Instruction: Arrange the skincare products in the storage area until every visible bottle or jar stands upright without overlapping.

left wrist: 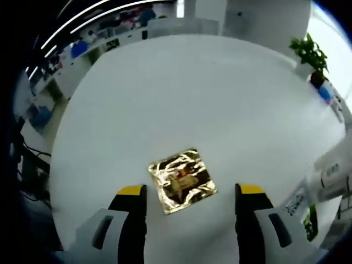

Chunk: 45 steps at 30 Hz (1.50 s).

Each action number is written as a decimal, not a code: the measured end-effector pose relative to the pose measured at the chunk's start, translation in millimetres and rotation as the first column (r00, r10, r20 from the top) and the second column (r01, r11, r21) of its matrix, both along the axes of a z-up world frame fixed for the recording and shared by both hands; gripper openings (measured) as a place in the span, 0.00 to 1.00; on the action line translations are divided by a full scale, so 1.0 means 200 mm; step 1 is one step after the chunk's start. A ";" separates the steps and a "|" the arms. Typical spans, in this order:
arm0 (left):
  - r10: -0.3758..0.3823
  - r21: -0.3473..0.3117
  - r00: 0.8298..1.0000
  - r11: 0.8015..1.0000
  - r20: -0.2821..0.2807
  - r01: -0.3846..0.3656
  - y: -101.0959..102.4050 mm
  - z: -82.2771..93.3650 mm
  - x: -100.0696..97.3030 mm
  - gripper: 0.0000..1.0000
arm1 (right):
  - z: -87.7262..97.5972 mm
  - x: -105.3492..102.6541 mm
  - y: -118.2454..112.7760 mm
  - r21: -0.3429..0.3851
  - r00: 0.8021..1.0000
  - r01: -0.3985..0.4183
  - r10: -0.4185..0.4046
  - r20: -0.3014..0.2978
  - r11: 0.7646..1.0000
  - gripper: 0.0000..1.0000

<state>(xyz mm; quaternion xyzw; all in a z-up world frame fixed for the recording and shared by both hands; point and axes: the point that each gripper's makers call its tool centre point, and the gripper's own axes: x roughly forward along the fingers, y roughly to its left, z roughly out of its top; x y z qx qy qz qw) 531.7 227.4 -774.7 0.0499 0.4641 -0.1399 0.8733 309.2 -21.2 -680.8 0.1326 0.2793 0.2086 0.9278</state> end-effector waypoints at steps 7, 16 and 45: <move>0.055 0.008 0.998 0.998 0.008 -0.055 0.02 0.00 0.02 0.53 | 0.00 0.00 0.00 0.001 1.000 0.004 -0.004 0.002 1.000 0.91; 0.043 0.023 0.999 0.999 0.030 -0.044 0.03 0.02 0.02 0.47 | 0.00 0.00 0.00 0.000 1.000 0.001 -0.001 -0.002 1.000 0.90; -0.015 -0.013 0.996 1.000 0.090 0.016 0.00 0.08 0.02 0.33 | -0.01 0.00 -0.01 -0.001 1.000 -0.005 0.005 0.001 1.000 0.90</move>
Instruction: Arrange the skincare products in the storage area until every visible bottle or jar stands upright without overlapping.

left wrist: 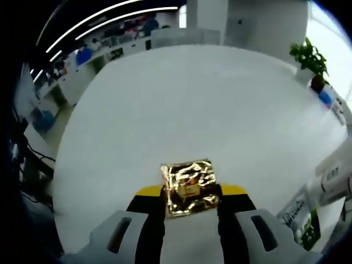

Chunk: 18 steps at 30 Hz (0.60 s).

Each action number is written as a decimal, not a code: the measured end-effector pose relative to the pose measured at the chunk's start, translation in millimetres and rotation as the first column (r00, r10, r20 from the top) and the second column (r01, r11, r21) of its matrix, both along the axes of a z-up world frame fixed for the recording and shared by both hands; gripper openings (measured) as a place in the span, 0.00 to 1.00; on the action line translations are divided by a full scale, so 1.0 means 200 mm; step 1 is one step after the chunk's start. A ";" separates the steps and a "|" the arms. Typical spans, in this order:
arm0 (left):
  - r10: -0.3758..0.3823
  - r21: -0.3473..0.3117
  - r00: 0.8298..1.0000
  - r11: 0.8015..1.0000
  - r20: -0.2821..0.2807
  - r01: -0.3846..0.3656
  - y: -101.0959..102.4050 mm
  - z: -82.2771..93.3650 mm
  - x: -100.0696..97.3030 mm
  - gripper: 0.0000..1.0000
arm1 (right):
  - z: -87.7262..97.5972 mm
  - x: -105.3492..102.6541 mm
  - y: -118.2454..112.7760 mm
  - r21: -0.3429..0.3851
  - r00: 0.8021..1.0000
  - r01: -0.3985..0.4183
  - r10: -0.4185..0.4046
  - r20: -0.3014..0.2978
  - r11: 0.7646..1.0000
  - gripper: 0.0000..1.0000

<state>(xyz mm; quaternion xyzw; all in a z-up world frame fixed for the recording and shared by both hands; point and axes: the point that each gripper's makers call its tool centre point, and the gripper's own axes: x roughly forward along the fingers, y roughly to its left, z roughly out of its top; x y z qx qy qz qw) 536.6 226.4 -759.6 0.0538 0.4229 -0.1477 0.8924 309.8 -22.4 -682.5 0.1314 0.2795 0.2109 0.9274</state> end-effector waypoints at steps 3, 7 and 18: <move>0.001 -0.013 1.000 1.000 0.006 -0.001 -0.01 0.01 0.00 0.33 | -0.01 0.00 -0.01 -0.001 1.000 -0.001 0.001 -0.001 1.000 0.90; -0.002 -0.033 1.000 0.999 0.022 0.003 -0.03 0.06 0.00 0.33 | -0.01 0.00 -0.01 -0.002 1.000 0.003 -0.003 0.000 1.000 0.89; -0.105 -0.039 0.989 0.993 0.100 0.109 -0.13 0.22 -0.03 0.32 | -0.01 0.00 -0.01 0.001 1.000 0.000 0.000 0.004 1.000 0.88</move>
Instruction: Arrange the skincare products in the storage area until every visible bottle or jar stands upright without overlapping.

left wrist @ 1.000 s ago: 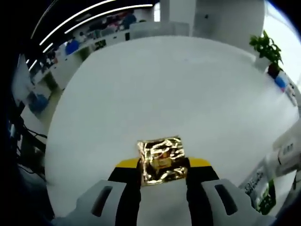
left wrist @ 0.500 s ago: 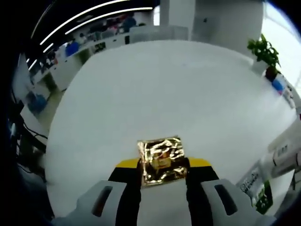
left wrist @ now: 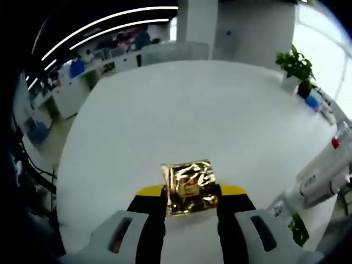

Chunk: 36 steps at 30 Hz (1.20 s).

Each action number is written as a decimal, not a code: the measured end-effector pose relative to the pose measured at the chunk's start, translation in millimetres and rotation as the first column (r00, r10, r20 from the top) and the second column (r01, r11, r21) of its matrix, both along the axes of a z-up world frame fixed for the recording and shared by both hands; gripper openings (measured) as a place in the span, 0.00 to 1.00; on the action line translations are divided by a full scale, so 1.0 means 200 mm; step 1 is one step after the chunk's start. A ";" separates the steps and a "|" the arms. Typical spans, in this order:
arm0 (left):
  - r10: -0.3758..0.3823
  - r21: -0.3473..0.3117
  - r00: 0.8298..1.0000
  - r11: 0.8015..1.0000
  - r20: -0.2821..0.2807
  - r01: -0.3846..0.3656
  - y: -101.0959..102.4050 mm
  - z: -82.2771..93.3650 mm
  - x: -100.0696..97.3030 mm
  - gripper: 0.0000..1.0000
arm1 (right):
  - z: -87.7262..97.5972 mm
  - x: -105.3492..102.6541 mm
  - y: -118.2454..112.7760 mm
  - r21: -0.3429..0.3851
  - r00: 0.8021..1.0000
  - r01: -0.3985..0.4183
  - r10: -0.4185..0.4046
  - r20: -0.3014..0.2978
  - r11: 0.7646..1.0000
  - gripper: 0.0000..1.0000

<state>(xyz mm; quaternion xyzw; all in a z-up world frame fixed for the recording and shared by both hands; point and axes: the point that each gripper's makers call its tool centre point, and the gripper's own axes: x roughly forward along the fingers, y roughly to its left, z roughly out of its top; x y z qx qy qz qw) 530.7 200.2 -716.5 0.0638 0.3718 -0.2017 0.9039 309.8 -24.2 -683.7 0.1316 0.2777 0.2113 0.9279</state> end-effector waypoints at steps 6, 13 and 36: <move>-0.077 0.009 0.996 0.997 0.036 0.077 -0.07 0.07 -0.08 0.32 | 0.01 0.00 0.01 0.004 1.000 0.001 -0.001 0.006 1.000 0.86; -0.184 0.042 0.980 0.983 0.073 0.181 -0.15 0.13 -0.19 0.32 | 0.02 0.00 0.01 0.012 1.000 -0.003 0.003 0.011 1.000 0.84; -0.367 0.074 0.923 0.930 0.112 0.360 -0.28 0.21 -0.63 0.32 | 0.07 -0.02 0.07 0.059 0.998 -0.050 0.048 0.034 0.997 0.74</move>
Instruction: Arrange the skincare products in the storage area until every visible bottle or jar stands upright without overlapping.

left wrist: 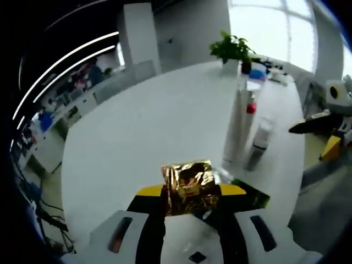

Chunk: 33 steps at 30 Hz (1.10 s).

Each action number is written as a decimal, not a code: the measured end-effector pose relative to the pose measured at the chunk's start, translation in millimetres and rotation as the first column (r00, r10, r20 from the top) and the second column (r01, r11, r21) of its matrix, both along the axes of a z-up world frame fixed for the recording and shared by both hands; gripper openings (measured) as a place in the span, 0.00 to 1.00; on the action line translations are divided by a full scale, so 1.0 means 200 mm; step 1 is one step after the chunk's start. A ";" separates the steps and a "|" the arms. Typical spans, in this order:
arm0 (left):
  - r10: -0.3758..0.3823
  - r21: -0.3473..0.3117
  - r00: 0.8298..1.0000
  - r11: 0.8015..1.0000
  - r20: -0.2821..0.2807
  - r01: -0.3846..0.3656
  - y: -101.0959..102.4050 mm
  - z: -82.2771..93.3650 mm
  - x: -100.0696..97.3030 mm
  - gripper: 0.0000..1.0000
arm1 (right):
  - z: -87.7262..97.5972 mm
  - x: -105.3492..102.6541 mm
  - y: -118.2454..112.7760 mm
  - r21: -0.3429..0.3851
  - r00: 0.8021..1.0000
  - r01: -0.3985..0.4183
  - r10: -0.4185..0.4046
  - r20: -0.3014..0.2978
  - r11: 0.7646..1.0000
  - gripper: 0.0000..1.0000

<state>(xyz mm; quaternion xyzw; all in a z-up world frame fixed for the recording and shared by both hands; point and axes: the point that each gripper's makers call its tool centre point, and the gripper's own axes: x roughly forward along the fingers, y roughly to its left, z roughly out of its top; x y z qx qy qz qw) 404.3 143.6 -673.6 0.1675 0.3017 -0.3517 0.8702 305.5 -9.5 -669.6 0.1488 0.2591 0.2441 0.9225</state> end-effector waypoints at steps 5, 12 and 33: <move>-0.064 -0.013 0.998 0.998 0.023 0.064 -0.03 0.02 -0.10 0.32 | 0.03 -0.01 0.04 0.031 1.000 -0.028 0.028 0.008 0.999 0.65; -0.107 -0.003 0.994 0.994 0.023 0.107 -0.04 0.02 -0.21 0.32 | 0.04 -0.03 0.07 0.060 0.998 -0.055 0.054 0.008 0.997 0.56; -0.201 -0.100 0.979 0.974 0.028 0.202 -0.14 0.12 -0.47 0.33 | 0.12 -0.10 0.30 0.244 0.977 -0.201 0.213 -0.025 0.949 0.42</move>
